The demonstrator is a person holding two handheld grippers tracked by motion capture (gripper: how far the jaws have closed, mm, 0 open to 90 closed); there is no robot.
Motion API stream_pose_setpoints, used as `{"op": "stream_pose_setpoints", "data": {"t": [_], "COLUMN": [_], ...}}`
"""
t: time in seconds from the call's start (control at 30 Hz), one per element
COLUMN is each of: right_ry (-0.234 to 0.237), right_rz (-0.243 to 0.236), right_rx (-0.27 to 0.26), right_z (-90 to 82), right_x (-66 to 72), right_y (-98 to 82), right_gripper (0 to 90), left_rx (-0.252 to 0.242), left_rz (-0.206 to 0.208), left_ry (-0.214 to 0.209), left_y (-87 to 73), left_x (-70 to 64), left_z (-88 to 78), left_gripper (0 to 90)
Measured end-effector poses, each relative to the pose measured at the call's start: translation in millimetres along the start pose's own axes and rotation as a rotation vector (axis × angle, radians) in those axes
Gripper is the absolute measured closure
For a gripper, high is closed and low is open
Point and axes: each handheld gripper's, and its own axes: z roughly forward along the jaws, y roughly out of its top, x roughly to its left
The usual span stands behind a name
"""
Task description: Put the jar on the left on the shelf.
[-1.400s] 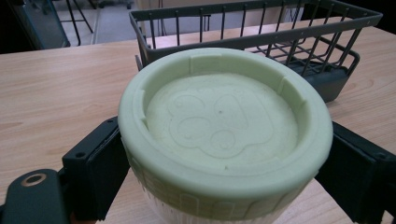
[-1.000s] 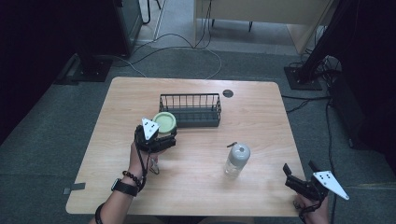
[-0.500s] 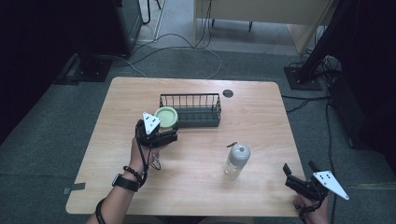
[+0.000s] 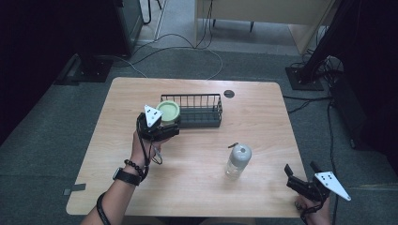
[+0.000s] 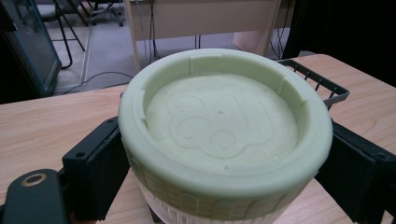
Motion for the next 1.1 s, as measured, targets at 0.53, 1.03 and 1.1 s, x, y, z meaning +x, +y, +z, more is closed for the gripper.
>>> {"op": "stream_pose_setpoints", "data": {"t": [0.53,1.03,1.1], "right_ry": [0.003,0.003,0.003], "right_rz": [0.001,-0.001,0.0], "right_rx": [-0.001,-0.001,-0.001], "right_z": [0.0,0.1,0.0], "right_x": [-0.4,-0.3,-0.2], "right_y": [0.1,0.0,0.0], "right_gripper": [0.1,0.1,0.1], "left_rx": [-0.007,0.01,0.012], "left_rz": [-0.008,0.0,-0.006], "left_ry": [-0.005,-0.01,-0.006], "left_y": [15.5,30.9,33.3], "left_x": [5.0,11.9,14.1], "left_z": [9.8,30.0,37.5], "left_gripper": [11.5,11.5,11.5]}}
